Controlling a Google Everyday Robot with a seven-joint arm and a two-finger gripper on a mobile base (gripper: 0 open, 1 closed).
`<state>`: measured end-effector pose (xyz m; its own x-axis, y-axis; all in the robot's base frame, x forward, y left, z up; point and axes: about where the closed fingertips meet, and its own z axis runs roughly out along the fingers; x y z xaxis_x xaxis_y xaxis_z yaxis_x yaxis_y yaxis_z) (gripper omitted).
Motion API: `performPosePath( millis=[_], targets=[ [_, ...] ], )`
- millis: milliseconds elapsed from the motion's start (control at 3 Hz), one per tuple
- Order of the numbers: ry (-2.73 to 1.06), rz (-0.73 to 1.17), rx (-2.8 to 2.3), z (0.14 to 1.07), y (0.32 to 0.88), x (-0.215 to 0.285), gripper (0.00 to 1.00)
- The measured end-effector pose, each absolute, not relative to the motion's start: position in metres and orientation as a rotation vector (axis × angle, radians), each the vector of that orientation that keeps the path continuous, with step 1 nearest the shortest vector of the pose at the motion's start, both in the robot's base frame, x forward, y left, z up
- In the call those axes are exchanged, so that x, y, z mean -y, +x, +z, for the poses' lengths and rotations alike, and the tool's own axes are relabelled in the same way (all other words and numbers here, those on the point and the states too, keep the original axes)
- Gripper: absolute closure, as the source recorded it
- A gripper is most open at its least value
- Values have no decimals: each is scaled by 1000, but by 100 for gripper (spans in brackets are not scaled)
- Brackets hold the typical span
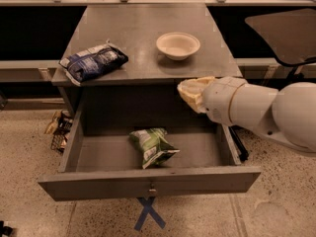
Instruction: Place green jalapeno chip bag into top drawer
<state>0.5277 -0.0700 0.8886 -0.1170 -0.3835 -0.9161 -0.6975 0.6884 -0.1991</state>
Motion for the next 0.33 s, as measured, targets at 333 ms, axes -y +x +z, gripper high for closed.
performPosePath(
  millis=[333],
  targets=[
    [-876,273,-1680,905,527,68,83]
  ],
)
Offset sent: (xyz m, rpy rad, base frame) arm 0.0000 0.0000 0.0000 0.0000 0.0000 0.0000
